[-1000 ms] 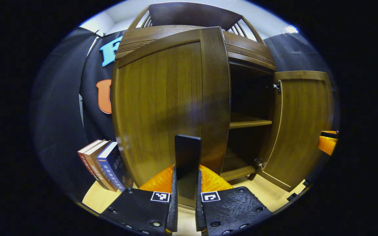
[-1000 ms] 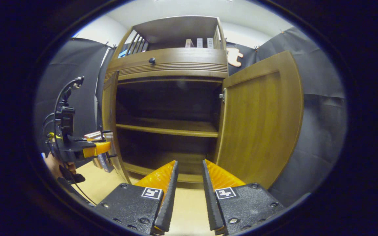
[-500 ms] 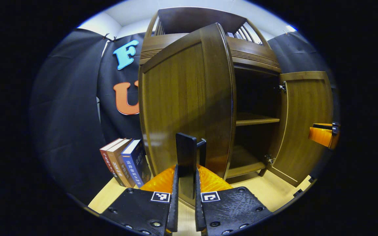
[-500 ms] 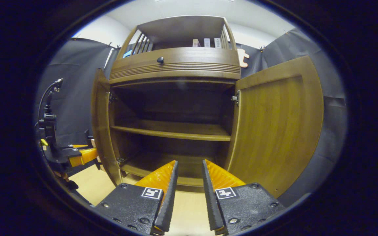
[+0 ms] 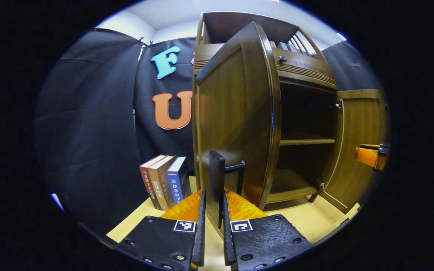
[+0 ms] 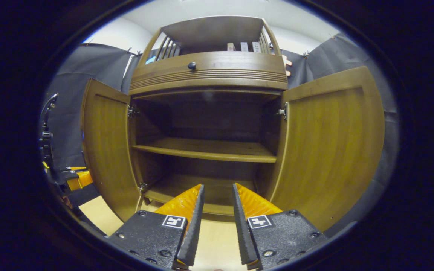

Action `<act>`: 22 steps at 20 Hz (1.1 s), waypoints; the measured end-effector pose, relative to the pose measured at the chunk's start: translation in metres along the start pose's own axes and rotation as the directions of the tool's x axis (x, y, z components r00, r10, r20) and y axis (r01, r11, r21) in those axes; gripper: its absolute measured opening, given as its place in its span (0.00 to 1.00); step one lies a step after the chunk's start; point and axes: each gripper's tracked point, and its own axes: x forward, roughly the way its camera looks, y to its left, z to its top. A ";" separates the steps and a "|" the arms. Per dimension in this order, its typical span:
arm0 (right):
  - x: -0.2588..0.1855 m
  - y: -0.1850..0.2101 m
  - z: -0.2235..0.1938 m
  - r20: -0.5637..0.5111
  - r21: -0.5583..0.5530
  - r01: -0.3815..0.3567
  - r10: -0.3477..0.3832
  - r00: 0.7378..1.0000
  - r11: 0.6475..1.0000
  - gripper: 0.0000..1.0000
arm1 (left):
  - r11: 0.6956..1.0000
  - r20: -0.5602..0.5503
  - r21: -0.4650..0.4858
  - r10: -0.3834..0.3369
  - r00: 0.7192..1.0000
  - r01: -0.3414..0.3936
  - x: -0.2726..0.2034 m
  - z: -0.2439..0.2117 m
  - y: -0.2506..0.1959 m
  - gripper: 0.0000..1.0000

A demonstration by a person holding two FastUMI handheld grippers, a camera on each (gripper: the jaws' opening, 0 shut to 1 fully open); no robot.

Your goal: Open the right door of the double-door shoe cabinet with the right hand, and open the left door with the left hand.

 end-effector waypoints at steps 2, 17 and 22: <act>0.002 0.011 0.001 0.009 0.001 -0.031 0.031 0.999 1.000 0.48 | 0.999 -0.002 -0.023 0.026 1.000 -0.026 -0.002 -0.002 0.015 0.19; 0.021 0.035 -0.001 -0.019 -0.005 -0.034 0.034 0.999 0.999 0.58 | 0.997 -0.008 -0.029 0.066 0.998 -0.067 -0.021 -0.005 0.090 0.13; 0.023 0.026 0.001 -0.020 0.006 -0.002 0.002 1.000 1.000 0.71 | 0.989 -0.009 -0.015 0.149 0.989 -0.149 -0.033 -0.004 0.125 0.13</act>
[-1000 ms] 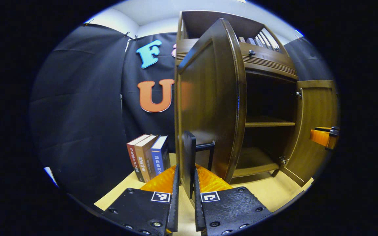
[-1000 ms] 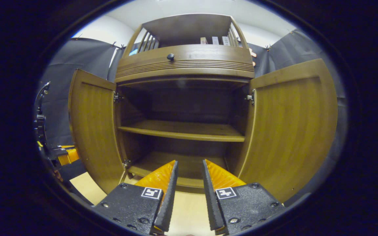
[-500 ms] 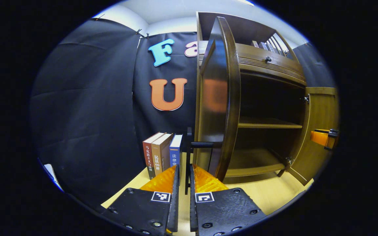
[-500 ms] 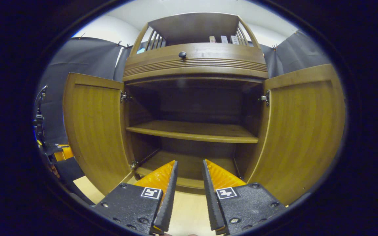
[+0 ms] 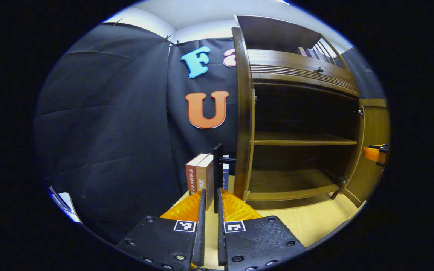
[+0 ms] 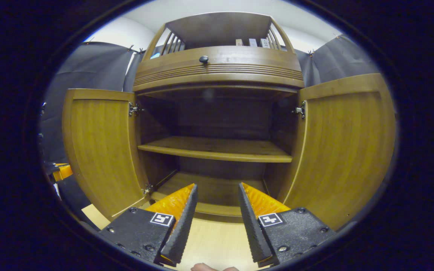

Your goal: Open the right door of the double-door shoe cabinet with the right hand, and open the left door with the left hand.

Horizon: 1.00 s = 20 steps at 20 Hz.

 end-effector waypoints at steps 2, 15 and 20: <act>-0.001 -0.005 0.004 0.007 0.001 0.007 -0.007 1.000 1.000 0.71 | 1.000 0.009 0.006 0.023 1.000 -0.024 -0.006 0.003 0.009 0.13; -0.038 -0.036 0.079 0.150 0.005 0.020 -0.021 0.988 1.000 0.84 | 0.994 0.198 0.052 -0.106 0.974 0.098 -0.041 0.097 -0.099 0.38; -0.055 -0.053 0.094 0.176 0.012 0.038 -0.039 0.984 0.999 0.86 | 0.979 0.206 0.079 -0.201 0.958 0.188 -0.041 0.114 -0.148 0.60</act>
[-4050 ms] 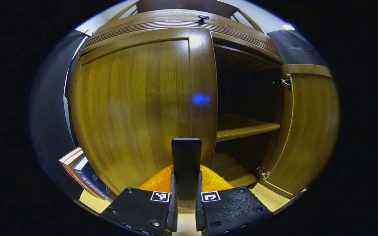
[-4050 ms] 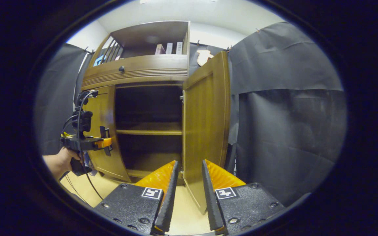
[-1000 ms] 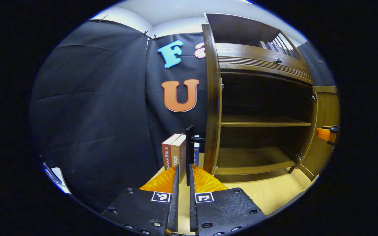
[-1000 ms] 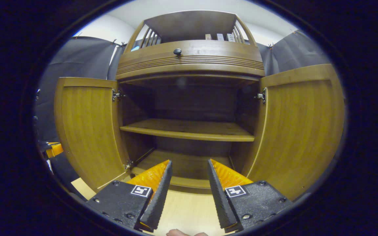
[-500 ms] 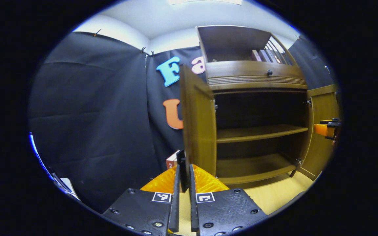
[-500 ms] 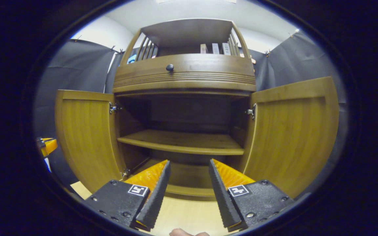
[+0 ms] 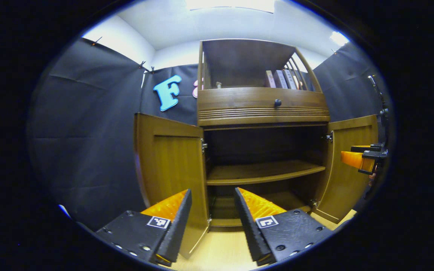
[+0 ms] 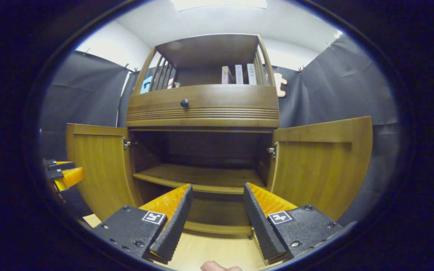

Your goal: Open the right door of the double-door shoe cabinet with the right hand, and open the left door with the left hand.

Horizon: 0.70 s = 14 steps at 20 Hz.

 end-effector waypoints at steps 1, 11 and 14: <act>-0.003 -0.003 0.002 0.004 0.002 0.006 -0.006 1.000 1.000 0.86 | 1.000 0.001 0.005 -0.018 1.000 0.018 0.001 0.004 -0.009 0.85; -0.016 -0.022 -0.001 0.000 0.022 0.015 -0.015 1.000 1.000 0.86 | 0.992 -0.009 -0.011 -0.127 0.992 0.127 0.014 0.006 -0.072 0.96; -0.017 -0.022 -0.001 0.002 0.028 0.002 -0.002 1.000 1.000 0.86 | 0.992 0.005 -0.012 -0.128 0.992 0.128 0.015 0.012 -0.075 0.96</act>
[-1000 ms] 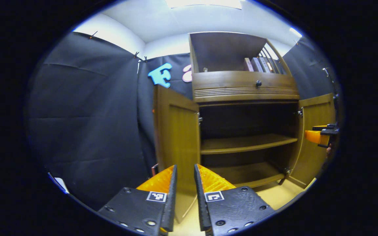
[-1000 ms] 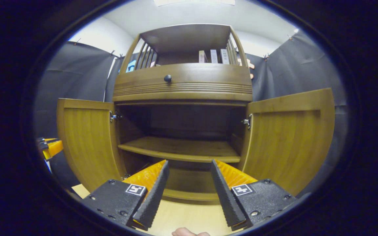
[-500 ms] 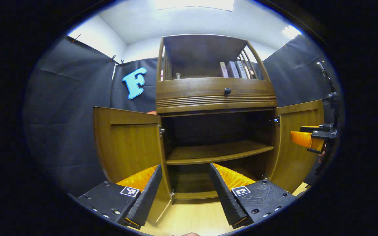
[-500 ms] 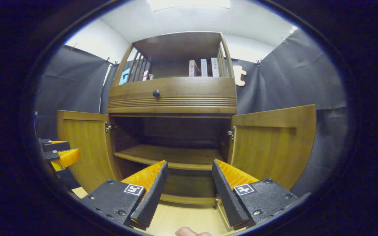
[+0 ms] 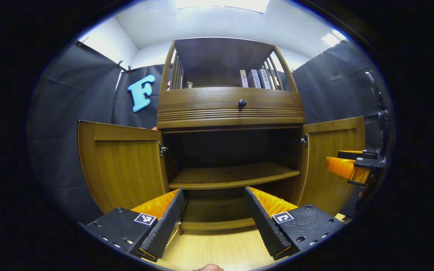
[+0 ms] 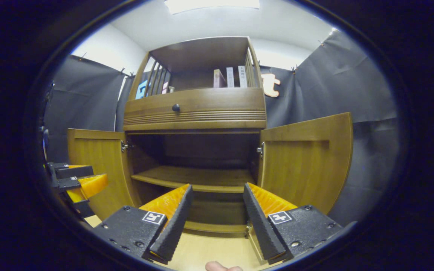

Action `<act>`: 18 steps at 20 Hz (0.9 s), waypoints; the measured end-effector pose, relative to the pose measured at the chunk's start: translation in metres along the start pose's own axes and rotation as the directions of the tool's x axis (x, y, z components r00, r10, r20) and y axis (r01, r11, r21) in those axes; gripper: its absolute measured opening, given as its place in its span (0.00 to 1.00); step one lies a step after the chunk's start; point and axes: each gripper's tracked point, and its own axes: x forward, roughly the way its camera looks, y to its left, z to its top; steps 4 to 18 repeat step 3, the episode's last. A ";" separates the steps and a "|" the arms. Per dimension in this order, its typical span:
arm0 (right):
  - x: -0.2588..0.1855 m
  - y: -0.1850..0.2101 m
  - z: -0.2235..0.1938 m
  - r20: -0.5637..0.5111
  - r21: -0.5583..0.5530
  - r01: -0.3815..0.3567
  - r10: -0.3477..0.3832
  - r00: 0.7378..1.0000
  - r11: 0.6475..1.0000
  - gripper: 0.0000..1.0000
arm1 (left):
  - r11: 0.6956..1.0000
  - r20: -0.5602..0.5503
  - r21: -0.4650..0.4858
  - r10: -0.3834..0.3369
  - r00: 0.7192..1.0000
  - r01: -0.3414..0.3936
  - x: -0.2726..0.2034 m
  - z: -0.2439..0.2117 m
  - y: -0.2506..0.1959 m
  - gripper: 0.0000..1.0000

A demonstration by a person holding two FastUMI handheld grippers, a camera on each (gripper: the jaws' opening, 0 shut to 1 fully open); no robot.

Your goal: Open the right door of the double-door shoe cabinet with the right hand, and open the left door with the left hand.

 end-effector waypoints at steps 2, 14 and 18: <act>-0.002 0.000 0.002 0.005 0.002 -0.003 0.003 1.000 1.000 0.86 | 1.000 0.001 0.001 0.001 1.000 -0.001 0.001 0.001 0.000 0.89; -0.002 0.002 0.003 0.012 0.007 -0.008 0.008 1.000 1.000 0.86 | 1.000 -0.002 -0.007 0.006 1.000 -0.006 0.001 0.001 0.001 1.00; -0.002 0.002 0.003 0.012 0.007 -0.008 0.008 1.000 1.000 0.86 | 1.000 -0.002 -0.007 0.006 1.000 -0.006 0.001 0.001 0.001 1.00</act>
